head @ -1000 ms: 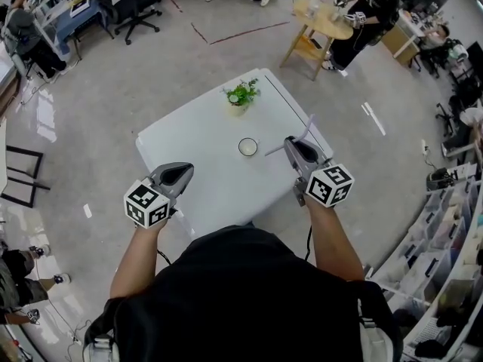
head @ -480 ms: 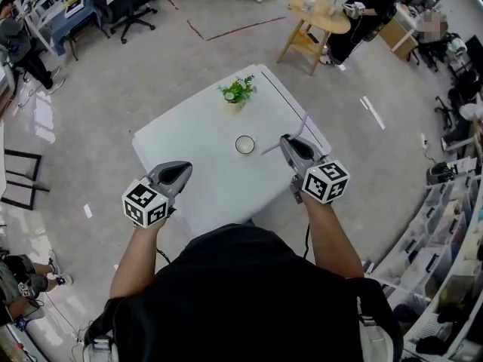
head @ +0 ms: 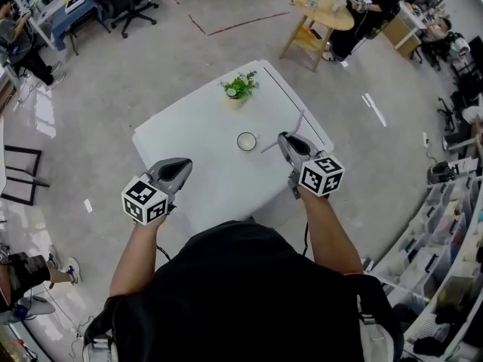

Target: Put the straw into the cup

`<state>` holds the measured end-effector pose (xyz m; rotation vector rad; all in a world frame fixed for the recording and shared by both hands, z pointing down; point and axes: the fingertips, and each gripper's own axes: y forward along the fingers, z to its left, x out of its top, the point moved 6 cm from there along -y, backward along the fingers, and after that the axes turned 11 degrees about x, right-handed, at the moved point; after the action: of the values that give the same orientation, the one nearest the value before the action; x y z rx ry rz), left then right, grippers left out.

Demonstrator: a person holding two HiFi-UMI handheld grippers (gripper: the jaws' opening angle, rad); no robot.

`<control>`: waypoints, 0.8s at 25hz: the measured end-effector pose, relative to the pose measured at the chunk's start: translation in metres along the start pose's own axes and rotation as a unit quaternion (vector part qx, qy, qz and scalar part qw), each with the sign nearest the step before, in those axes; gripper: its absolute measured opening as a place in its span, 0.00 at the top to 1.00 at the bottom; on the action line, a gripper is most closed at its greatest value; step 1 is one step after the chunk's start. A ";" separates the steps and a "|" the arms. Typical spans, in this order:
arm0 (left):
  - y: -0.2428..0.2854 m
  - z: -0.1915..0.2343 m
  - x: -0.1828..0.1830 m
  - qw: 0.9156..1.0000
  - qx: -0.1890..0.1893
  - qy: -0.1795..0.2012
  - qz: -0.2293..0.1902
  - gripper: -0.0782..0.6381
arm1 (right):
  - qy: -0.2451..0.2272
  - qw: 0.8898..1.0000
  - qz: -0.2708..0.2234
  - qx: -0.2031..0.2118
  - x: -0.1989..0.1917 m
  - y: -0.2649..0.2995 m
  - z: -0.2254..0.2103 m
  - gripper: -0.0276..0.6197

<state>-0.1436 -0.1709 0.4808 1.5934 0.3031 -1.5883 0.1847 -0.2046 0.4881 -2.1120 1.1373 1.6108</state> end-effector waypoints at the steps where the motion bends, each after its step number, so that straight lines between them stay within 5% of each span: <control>1: 0.000 0.000 -0.001 1.000 0.001 -0.001 0.000 0.89 | 0.001 1.000 0.001 -0.001 -0.003 0.001 -0.002 0.87; 20: 0.019 0.007 -0.008 1.000 0.008 -0.011 0.018 0.89 | 0.038 0.998 0.051 0.006 -0.049 0.044 -0.045 0.87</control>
<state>-0.1369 -0.1838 0.4963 1.5842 0.2498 -1.5821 0.1809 -0.2403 0.5596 -2.1571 1.2961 1.5737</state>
